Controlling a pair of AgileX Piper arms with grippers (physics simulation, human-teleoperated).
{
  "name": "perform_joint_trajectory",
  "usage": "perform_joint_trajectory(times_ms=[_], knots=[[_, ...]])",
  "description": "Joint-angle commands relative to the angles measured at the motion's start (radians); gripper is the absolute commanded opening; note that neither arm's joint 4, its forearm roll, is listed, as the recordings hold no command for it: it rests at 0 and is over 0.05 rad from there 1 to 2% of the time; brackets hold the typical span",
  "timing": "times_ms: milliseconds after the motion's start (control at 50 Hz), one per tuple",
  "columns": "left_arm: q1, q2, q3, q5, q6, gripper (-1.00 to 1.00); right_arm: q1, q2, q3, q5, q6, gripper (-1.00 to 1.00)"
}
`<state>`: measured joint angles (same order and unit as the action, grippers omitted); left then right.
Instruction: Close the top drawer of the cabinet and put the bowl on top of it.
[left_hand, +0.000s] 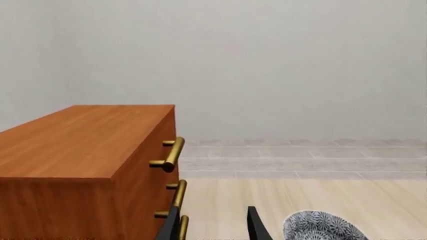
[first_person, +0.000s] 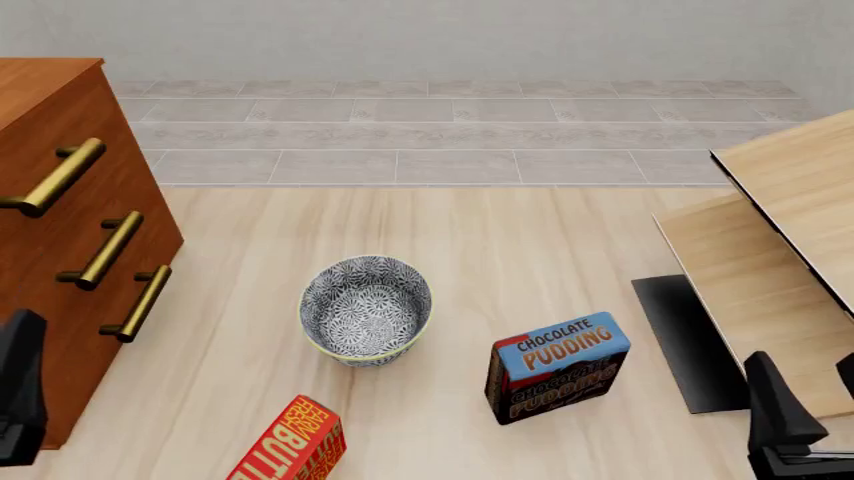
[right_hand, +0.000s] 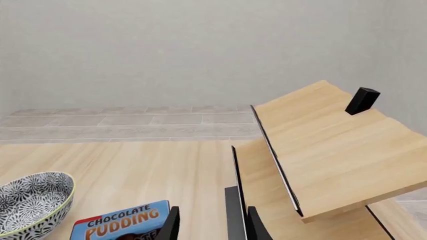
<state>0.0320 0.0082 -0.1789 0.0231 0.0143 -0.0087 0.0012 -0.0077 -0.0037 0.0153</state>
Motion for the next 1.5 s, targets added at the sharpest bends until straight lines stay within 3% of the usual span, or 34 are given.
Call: perform_joint_trajectory(times_ms=[20, 240, 280, 400, 940, 1220, 1500], knots=[[-0.009, -0.008, 0.008, 0.008, 0.008, 1.0, 0.0, 0.0, 0.003, -0.003, 0.0, 1.0], [-0.027, -0.008, -0.002, 0.013, 0.019, 1.0, 0.0, 0.0, 0.001, -0.001, 0.002, 1.0], [-0.023, -0.008, -0.003, 0.011, -0.013, 1.0, 0.0, 0.0, -0.002, 0.002, 0.002, 1.0], [-0.053, -0.008, -0.019, 0.019, 0.028, 1.0, -0.001, 0.0, -0.001, 0.001, 0.003, 1.0], [-0.107, 0.061, -0.097, 0.081, 0.05, 1.0, -0.004, 0.0, -0.002, 0.0, 0.006, 1.0], [-0.178, 0.197, -0.183, 0.088, 0.071, 1.0, 0.006, 0.0, 0.0, 0.0, 0.004, 1.0], [-0.265, 0.403, -0.337, 0.116, 0.053, 1.0, 0.013, 0.001, -0.001, 0.001, -0.001, 1.0]])
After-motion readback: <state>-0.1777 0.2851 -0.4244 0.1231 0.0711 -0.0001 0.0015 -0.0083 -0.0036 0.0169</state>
